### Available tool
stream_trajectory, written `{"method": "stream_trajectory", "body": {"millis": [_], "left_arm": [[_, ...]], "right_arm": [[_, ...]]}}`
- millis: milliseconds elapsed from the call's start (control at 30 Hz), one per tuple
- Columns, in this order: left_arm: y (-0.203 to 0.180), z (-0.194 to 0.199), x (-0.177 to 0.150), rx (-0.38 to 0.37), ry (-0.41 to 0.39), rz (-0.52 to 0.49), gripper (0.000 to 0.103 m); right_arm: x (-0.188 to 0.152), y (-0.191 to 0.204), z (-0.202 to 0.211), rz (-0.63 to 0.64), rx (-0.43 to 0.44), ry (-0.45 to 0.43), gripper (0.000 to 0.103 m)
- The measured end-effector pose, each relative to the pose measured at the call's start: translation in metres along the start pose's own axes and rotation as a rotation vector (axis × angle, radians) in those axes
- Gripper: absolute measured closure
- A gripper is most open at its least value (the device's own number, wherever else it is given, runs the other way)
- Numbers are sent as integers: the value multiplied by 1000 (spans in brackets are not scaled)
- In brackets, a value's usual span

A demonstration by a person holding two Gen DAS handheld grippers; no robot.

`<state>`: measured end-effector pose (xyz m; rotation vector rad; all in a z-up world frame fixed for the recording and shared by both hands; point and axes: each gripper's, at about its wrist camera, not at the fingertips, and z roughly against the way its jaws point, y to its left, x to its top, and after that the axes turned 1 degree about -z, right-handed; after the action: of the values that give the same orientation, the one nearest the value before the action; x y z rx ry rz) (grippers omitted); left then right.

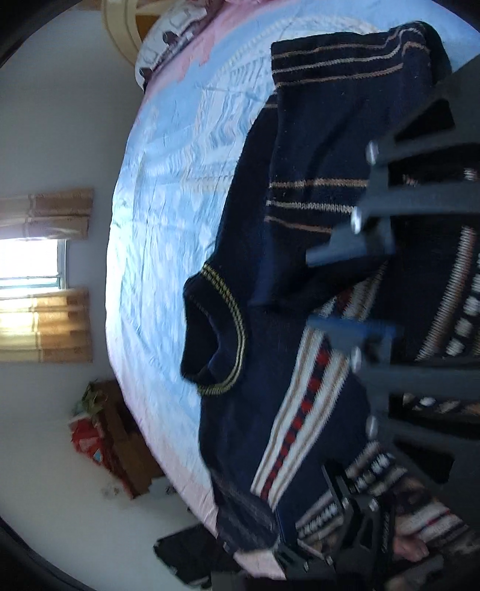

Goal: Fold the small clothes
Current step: 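Lift the held sleeve and fold it across the sweater body toward the left tool, then grasp the sleeve cuff with the left tool while the right tool opens and releases it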

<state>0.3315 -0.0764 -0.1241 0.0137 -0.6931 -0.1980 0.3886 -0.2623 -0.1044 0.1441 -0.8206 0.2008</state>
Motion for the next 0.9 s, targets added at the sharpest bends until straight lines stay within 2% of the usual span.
{"method": "stream_trajectory", "body": {"millis": [33,133,233,400,467,600,667,767,833,900], "left_arm": [[-3,7,4,-4,-11,-5,0],[-15,23,19,-24,-39,-21,0],[-30,32,37,-72,-49,-26,0],[-64,24,64,-162,-40,-17,2],[-79,12,71,-200,-9,-21,9],[-102,-19,77,-224,56,1,21],[-110,-35,80,-258,87,36,32],[-123,-54,80,-277,134,64,42],[-130,-65,79,-287,167,72,44],[-134,-64,77,-270,140,86,46]], "right_arm": [[-1,-4,10,-12,20,-13,45],[-5,-23,41,-48,42,-77,44],[-14,-52,65,-95,-9,-146,43],[-38,-108,80,-290,-114,-240,38],[-44,-123,80,-342,-117,-256,38],[-48,-143,89,-381,-160,-301,38],[-50,-150,100,-415,-159,-338,38],[-49,-152,108,-423,-176,-373,38],[-48,-149,109,-400,-184,-374,38],[-48,-149,109,-389,-193,-372,38]]}}
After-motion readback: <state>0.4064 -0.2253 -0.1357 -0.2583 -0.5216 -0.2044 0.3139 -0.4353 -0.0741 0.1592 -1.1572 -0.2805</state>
